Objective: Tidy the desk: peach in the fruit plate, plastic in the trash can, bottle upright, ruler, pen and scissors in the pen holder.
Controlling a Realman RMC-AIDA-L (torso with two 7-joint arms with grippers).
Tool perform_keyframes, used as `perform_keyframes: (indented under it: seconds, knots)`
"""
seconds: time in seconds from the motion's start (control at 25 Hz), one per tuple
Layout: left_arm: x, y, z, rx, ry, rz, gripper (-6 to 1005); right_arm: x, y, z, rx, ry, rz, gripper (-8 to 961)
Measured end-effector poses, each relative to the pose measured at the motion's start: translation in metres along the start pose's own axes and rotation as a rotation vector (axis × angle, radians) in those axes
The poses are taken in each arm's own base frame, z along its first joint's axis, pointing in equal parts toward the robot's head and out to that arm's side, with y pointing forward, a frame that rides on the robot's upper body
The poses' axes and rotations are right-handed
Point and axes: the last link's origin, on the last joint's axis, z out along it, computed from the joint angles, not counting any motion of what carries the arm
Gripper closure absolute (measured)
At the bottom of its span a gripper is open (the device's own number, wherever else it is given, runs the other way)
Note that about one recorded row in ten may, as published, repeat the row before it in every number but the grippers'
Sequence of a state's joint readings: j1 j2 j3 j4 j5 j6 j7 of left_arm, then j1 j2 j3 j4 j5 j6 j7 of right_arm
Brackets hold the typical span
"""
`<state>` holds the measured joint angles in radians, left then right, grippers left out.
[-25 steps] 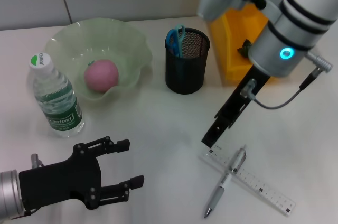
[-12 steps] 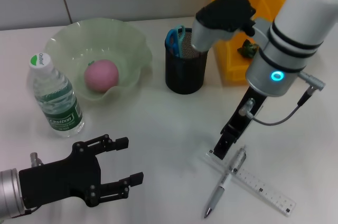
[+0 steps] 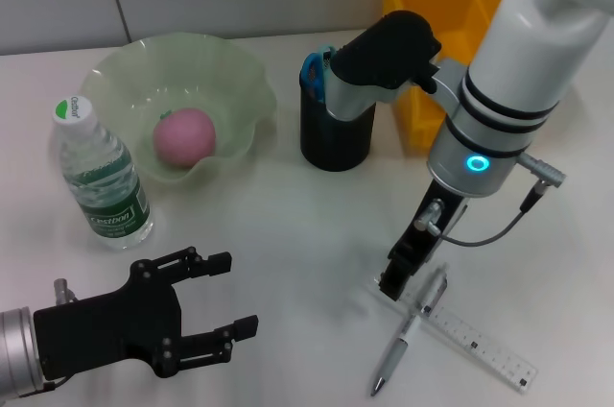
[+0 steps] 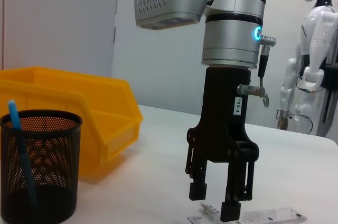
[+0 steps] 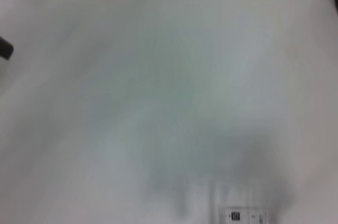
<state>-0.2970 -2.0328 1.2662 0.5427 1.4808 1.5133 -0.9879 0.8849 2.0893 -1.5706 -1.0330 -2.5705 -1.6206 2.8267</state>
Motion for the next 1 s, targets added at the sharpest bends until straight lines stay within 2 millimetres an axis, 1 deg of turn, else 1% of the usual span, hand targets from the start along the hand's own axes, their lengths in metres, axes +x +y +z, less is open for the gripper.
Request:
perform_keyframes:
  seconds: [0.4, 0.56, 0.8, 1.0]
  knots:
    - [0.001, -0.002, -0.002, -0.001, -0.006, 0.007, 214, -0.003, 0.008, 0.008, 0.016, 0.002, -0.013, 278]
    - [0.001, -0.002, -0.002, -0.002, -0.006, 0.009, 214, -0.004, 0.008, 0.009, 0.02, 0.001, -0.01, 278]
    - [0.001, -0.003, -0.002, -0.002, -0.007, 0.011, 214, -0.003, 0.01, 0.016, 0.04, 0.014, -0.018, 277]
    - [0.002, -0.003, -0.002, -0.001, -0.008, 0.015, 214, -0.003, 0.01, 0.017, 0.042, 0.01, -0.017, 277]
